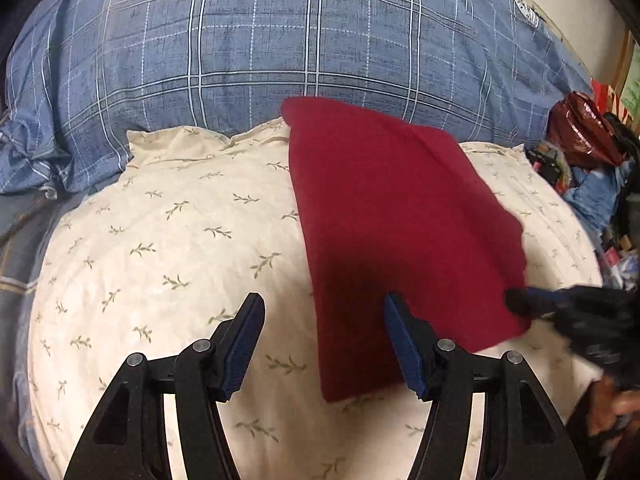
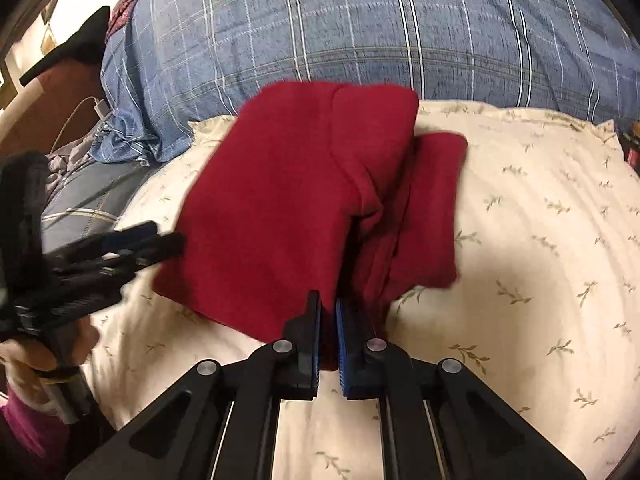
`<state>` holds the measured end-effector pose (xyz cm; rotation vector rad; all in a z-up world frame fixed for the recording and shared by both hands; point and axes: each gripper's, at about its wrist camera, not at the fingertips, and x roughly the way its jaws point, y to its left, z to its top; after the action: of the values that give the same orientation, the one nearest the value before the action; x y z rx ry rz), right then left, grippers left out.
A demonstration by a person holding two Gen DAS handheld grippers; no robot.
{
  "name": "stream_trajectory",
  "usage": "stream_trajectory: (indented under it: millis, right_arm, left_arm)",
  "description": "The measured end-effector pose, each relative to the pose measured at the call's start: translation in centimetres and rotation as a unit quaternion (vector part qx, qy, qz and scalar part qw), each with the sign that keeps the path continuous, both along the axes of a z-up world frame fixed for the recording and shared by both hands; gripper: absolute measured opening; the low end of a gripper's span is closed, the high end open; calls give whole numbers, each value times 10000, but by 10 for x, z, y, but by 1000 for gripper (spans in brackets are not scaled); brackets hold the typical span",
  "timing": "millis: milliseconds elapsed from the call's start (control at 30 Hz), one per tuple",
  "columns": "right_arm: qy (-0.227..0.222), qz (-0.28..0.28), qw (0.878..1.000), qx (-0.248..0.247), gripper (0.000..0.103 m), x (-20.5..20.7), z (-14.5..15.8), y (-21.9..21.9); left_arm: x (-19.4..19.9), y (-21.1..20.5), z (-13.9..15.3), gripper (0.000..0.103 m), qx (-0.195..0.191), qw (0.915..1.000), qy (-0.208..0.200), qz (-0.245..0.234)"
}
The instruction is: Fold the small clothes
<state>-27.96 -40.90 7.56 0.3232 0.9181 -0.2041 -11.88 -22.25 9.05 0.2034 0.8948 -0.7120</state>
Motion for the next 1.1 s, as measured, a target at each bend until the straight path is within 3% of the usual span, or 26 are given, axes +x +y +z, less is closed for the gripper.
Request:
stream_trajectory:
  millis: [67, 100, 167, 233, 300, 367, 433, 467, 500, 533, 667, 733, 867, 1000, 1067, 1100]
  right_arm:
    - [-283, -244, 9991, 196, 21, -5, 17, -7]
    - [-392, -361, 9983, 234, 33, -5, 26, -9]
    - [-580, -423, 9974, 90, 40, 1, 40, -9]
    - [-496, -442, 9975, -235, 44, 17, 45, -5]
    - [-134, -560, 9965, -599, 58, 39, 37, -4]
    - [63, -802, 9933, -835, 58, 49, 26, -9]
    - [111, -942, 9933, -662, 57, 52, 13, -17]
    - [86, -900, 9949, -436, 51, 52, 5, -22]
    - [95, -839, 9958, -344, 28, 53, 0, -23]
    - [91, -754, 9967, -279, 22, 53, -4, -24]
    - [-174, -671, 9955, -639, 17, 39, 9, -14]
    - [-236, -687, 9942, -790, 17, 35, 12, -12]
    - [69, -751, 9949, -677, 20, 39, -8, -16]
    - [-277, -952, 9941, -447, 38, 23, 18, -18]
    - [-482, -977, 9926, -535, 40, 20, 31, -17]
    - [-510, -950, 9924, -586, 47, 21, 34, -16]
  left_arm:
    - [0, 0, -4, 61, 59, 9999, -127, 9]
    - [-1, 0, -6, 61, 70, 9999, -147, 1]
    - [0, -1, -9, 61, 46, 9999, -134, -9]
    - [1, -3, -10, 63, 47, 9999, -152, -2]
    - [1, -4, -10, 64, 57, 9998, -208, 9]
    - [0, -4, -12, 64, 72, 9997, -231, 0]
    - [0, -4, -12, 65, 80, 9997, -243, -24]
    - [1, -5, -12, 65, 80, 9997, -240, -24]
    - [1, -4, -12, 66, 71, 9997, -225, -23]
    - [2, -4, -12, 66, 50, 9998, -197, -30]
    - [1, -2, -10, 66, -2, 9999, -158, -48]
    - [1, -2, -8, 68, -45, 9998, -162, -65]
    - [4, -3, -12, 68, -58, 10000, -65, -18]
    - [7, -2, -11, 69, -96, 9999, -67, 65]
    - [10, -1, -12, 69, -136, 9999, -17, 88]
    - [11, -1, -12, 69, -176, 9998, -3, 90]
